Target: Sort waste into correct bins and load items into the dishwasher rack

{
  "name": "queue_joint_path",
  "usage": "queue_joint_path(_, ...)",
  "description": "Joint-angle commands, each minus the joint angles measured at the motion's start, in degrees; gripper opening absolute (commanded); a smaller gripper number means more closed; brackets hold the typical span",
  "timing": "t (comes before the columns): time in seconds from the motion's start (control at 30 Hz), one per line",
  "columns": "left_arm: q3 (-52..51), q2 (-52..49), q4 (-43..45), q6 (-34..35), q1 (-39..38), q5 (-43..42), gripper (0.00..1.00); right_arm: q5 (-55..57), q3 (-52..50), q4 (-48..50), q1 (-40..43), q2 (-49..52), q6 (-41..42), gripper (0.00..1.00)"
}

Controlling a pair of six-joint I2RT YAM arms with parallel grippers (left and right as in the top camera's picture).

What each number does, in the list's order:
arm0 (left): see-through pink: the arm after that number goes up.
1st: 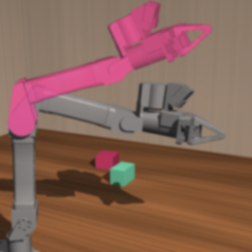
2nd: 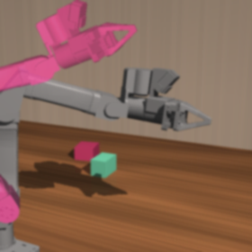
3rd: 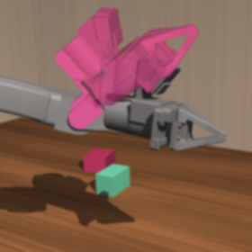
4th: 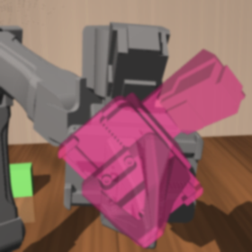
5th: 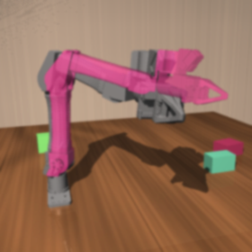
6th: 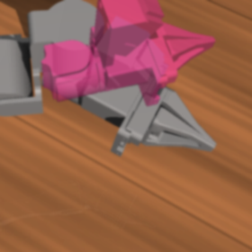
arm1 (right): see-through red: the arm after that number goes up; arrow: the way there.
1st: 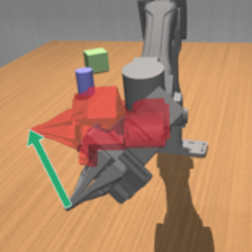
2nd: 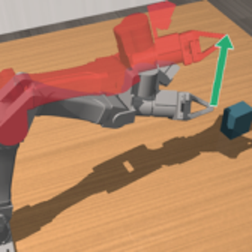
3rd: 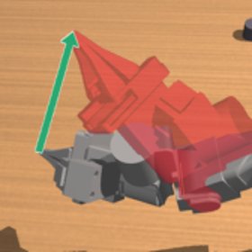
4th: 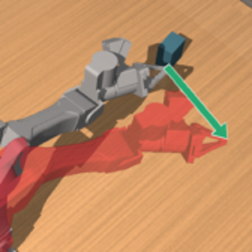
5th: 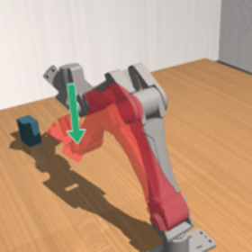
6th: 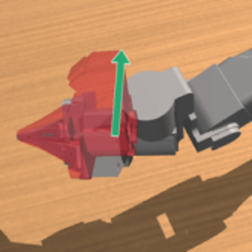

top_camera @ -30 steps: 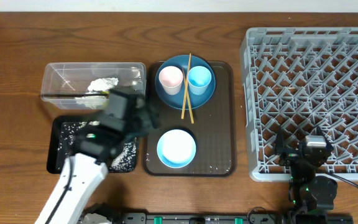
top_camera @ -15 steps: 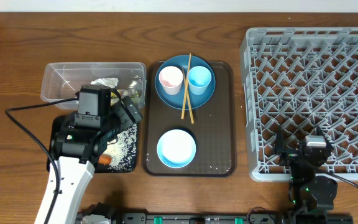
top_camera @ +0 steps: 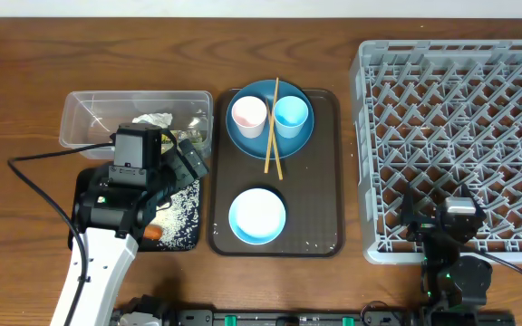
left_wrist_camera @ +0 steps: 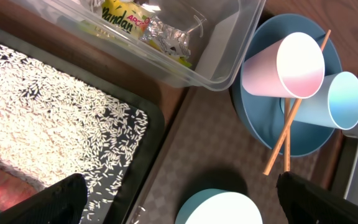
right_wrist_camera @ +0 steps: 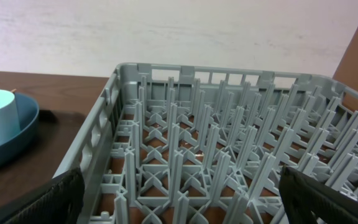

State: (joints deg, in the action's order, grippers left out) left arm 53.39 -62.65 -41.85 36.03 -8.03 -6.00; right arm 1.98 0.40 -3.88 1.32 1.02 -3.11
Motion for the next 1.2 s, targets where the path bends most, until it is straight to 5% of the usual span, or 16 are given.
queue_joint_path(0.0,0.85,-0.2,-0.15,-0.17,0.24,0.52,0.99,-0.22,-0.09,-0.11,0.11,0.0,0.94,0.99)
queue_joint_path(0.17,0.85,-0.2,-0.15,-0.17,0.24,0.52,0.99,-2.67,-0.09,-0.39,0.11,0.0,1.73,0.99)
queue_joint_path(0.43,0.85,-0.2,-0.15,-0.17,0.24,0.52,0.98,-3.52,-0.09,0.22,0.11,0.0,25.07,0.99)
queue_joint_path(0.63,0.85,-0.2,-0.15,-0.17,0.24,0.52,0.98,-7.58,4.37,-2.47,0.11,0.04,25.53,0.99)
queue_joint_path(0.87,0.85,-0.2,-0.15,-0.17,0.24,0.52,0.98,-7.72,25.14,-17.51,0.11,7.19,22.58,0.99)
queue_joint_path(1.17,0.85,-0.2,-0.15,-0.17,0.24,0.52,0.98,-14.75,59.76,-45.79,0.09,34.23,22.82,0.99)
